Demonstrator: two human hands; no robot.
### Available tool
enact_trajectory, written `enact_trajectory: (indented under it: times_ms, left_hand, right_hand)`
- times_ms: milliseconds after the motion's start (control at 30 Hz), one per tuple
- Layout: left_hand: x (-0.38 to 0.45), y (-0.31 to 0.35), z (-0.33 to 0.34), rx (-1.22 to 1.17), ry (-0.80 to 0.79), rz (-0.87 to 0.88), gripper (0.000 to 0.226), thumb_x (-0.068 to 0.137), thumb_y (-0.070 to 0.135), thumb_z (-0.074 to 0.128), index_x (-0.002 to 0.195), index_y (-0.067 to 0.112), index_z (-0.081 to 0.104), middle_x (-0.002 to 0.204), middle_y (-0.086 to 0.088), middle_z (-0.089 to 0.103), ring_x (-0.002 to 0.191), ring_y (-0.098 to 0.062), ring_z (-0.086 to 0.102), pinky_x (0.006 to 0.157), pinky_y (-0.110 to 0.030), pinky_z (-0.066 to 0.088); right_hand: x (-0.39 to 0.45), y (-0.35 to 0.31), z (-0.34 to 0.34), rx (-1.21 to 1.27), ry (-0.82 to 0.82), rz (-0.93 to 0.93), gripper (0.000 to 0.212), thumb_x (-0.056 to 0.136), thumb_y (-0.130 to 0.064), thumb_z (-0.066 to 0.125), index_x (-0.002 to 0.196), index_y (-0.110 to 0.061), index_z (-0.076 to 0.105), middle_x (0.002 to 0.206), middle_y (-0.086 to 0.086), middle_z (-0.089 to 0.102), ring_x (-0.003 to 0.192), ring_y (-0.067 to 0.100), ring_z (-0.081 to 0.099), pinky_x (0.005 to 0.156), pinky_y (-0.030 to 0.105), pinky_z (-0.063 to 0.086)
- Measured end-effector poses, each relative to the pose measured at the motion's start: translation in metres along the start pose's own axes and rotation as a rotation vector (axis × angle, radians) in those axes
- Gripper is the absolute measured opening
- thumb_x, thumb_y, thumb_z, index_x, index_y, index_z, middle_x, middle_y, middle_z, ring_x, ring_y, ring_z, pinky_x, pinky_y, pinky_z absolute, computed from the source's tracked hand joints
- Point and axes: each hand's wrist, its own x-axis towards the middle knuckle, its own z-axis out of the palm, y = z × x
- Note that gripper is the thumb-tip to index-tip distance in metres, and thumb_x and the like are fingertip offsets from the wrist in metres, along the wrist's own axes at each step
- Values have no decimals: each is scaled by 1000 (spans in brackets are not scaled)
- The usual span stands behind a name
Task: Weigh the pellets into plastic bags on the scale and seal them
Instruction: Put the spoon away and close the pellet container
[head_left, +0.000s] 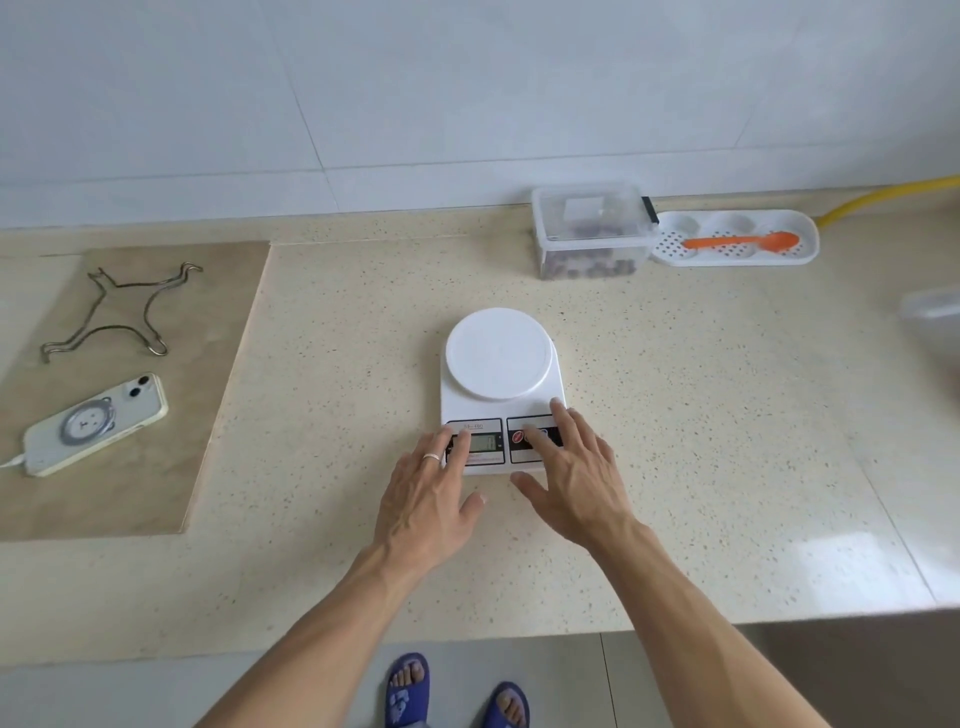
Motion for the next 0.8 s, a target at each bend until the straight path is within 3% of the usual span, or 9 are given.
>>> enact_trajectory:
  times_ms: [100, 233, 400, 800]
  left_hand:
    - [6, -3, -2, 22, 10, -5, 77, 94, 48, 49, 154, 17, 10, 159, -8, 15, 145, -25, 22, 116, -42, 26]
    - [21, -12, -1, 29, 8, -40, 83, 92, 50, 51, 154, 14, 8, 158, -12, 21, 144, -27, 24, 116, -44, 25]
    - [52, -18, -3, 5, 36, -34, 82, 92, 46, 56, 153, 8, 15, 155, -14, 27, 140, -29, 30, 114, -41, 29]
    - [154, -51, -30, 14, 60, 25, 81, 91, 49, 56, 152, 11, 18, 152, -8, 31, 136, -25, 36, 111, -37, 31]
  right_hand:
    - [2, 8, 3, 91, 52, 136, 85, 91, -57, 54, 155, -20, 11, 165, 9, 8, 151, 26, 8, 120, 43, 15]
    - [10, 19, 5, 121, 33, 153, 96, 85, -62, 60, 156, -18, 12, 163, 1, 19, 151, 22, 9, 121, 43, 14]
    - [42, 18, -7, 98, 44, 150, 94, 86, -61, 60, 156, -20, 12, 162, -3, 17, 150, 19, 9, 120, 39, 14]
    - [136, 8, -31, 85, 56, 250, 92, 84, -64, 61, 153, -27, 13, 160, -3, 20, 147, 20, 14, 115, 42, 24]
